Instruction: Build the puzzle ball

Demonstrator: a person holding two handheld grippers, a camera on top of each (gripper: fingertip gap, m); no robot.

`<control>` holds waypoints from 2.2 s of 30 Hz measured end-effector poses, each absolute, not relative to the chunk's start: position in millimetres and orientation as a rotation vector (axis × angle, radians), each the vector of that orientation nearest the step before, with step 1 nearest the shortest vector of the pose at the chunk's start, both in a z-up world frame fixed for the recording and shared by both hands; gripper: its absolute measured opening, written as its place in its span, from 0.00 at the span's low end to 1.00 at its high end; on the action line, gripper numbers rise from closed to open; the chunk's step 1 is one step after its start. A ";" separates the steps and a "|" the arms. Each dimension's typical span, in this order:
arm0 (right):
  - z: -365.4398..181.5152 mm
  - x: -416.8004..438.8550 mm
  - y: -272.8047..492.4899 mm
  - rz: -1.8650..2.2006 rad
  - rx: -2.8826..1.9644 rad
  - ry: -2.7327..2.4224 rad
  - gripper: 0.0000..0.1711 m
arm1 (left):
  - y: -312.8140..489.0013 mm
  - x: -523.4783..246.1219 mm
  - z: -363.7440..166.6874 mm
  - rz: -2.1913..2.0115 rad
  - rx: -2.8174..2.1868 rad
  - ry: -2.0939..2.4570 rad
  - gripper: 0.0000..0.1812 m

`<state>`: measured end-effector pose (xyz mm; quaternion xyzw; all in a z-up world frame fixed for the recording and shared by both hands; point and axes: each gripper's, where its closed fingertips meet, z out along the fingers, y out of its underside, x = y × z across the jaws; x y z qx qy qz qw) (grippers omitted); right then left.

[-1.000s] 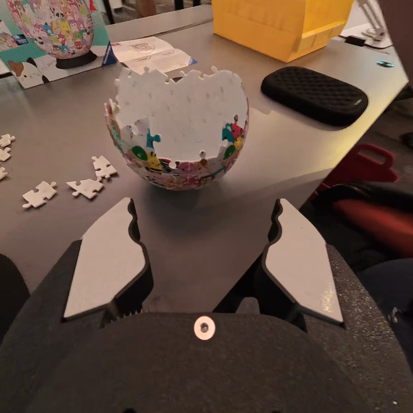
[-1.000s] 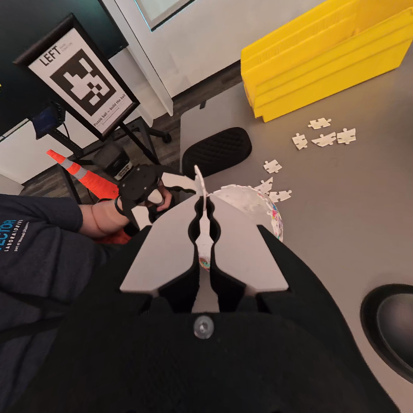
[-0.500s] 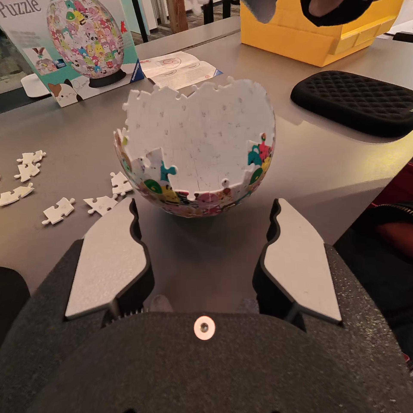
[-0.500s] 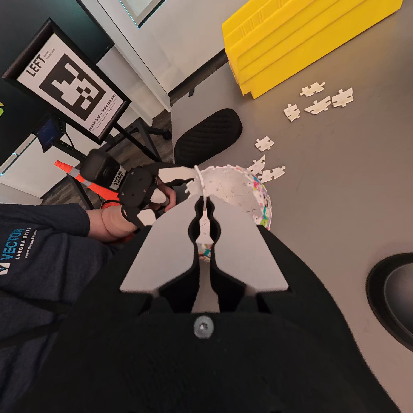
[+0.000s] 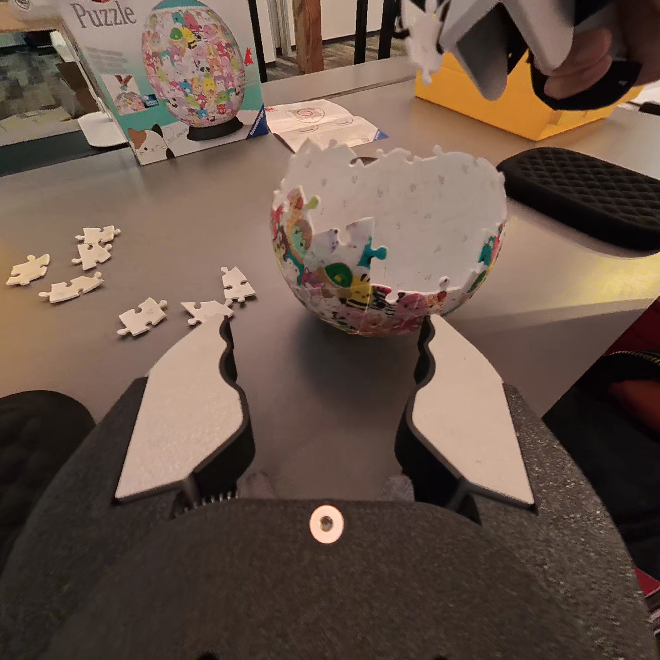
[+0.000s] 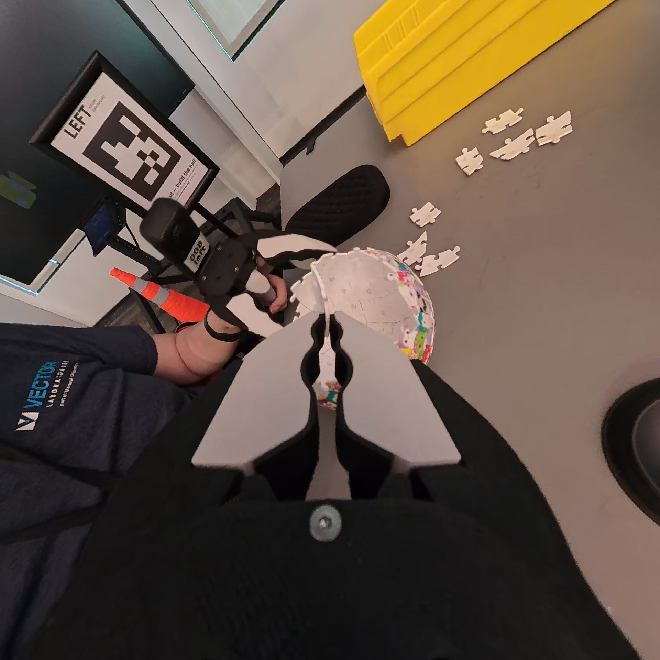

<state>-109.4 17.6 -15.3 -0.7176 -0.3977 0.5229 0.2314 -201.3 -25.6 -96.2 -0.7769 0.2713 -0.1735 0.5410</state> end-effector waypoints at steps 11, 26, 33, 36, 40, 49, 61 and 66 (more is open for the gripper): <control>-23.2 -92.8 16.5 1.477 -1.961 -1.023 0.02 | -31.6 -198.2 -84.6 -0.588 -1.779 0.649 0.57; -25.9 -92.8 22.4 1.467 -1.947 -1.003 0.02 | -7.8 -157.6 -108.1 -0.294 -1.836 0.826 0.77; -26.7 -83.7 26.1 1.461 -1.959 -0.992 0.02 | 1.0 -148.3 -109.7 -0.266 -1.832 0.847 0.73; -27.2 -79.2 26.5 1.456 -1.975 -0.995 0.02 | 3.5 -144.5 -105.8 -0.259 -1.797 0.849 0.71; -28.5 -71.4 31.0 1.434 -2.005 -0.987 0.02 | 4.9 -139.3 -103.0 -0.276 -1.768 0.872 0.71; -40.5 -57.7 51.8 1.393 -2.147 -0.971 0.02 | 6.0 -136.0 -96.1 -0.360 -1.809 0.954 0.71; -69.2 -71.1 63.1 1.450 -2.247 -1.026 0.02 | 6.8 -145.7 -90.2 -0.499 -1.877 1.061 0.70; -74.4 -74.1 67.6 1.457 -2.264 -1.060 0.02 | 10.8 -148.7 -88.3 -0.569 -1.924 1.113 0.70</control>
